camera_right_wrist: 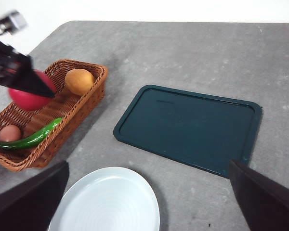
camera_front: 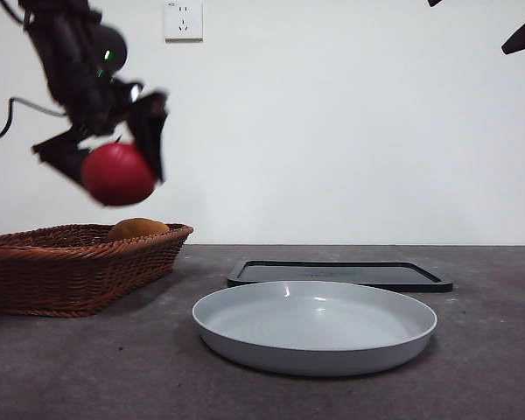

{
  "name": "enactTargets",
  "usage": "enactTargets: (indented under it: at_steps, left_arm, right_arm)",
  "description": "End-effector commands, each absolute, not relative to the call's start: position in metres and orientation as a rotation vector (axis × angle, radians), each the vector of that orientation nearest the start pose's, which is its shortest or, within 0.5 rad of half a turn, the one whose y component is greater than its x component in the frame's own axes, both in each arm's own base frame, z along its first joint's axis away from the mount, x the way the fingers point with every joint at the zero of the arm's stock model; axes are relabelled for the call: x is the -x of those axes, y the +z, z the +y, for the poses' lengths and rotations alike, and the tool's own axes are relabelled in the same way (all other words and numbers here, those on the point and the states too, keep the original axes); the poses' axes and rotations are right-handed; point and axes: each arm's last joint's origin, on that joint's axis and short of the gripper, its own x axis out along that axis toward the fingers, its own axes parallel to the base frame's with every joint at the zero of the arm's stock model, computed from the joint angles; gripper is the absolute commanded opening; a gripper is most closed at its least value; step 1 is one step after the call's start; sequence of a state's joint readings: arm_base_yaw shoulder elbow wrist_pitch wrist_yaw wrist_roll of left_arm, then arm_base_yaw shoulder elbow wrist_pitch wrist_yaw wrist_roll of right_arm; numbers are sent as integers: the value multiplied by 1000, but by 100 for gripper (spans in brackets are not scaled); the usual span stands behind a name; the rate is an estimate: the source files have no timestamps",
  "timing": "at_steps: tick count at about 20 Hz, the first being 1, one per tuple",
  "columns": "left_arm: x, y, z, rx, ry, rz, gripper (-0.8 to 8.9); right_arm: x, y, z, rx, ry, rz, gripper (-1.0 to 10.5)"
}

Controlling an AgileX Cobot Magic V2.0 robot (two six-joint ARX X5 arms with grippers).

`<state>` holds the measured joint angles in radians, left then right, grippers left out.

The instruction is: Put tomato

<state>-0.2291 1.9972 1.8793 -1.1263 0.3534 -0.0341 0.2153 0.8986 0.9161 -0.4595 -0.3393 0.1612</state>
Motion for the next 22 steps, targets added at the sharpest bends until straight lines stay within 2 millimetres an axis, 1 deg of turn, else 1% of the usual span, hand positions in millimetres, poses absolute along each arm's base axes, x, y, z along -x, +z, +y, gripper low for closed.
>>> enactTargets:
  at_steps: [1, 3, 5, 8, 10, 13, 16, 19, 22]
  left_arm:
    - [-382, 302, -132, 78, -566, 1264, 365]
    - [-364, 302, -162, 6, -645, 1312, 365]
    - [-348, 296, -194, -64, -727, 1325, 365]
    - [-322, 282, -238, -149, -834, 1329, 365]
    - [-305, 269, -261, -196, -878, 1329, 364]
    - [-286, 246, -288, -300, -795, 1286, 365]
    - [-275, 235, -308, -361, -769, 1235, 365]
    - [-272, 222, -321, -374, -718, 1230, 365]
    - [-273, 199, -328, -402, -702, 1282, 365]
  right_arm:
    - [-181, 338, 50, -177, 516, 472, 550]
    - [-181, 338, 50, -177, 516, 472, 550]
    - [-181, 338, 50, -177, 516, 472, 550]
    - [-181, 338, 50, -177, 516, 472, 550]
    - [-181, 338, 50, -177, 516, 472, 550]
    - [-181, 338, 50, -177, 516, 472, 550]
    - [-181, 338, 50, -177, 517, 472, 550]
    - [-180, 338, 50, -177, 517, 473, 550]
    - [-180, 338, 50, -177, 517, 472, 550]
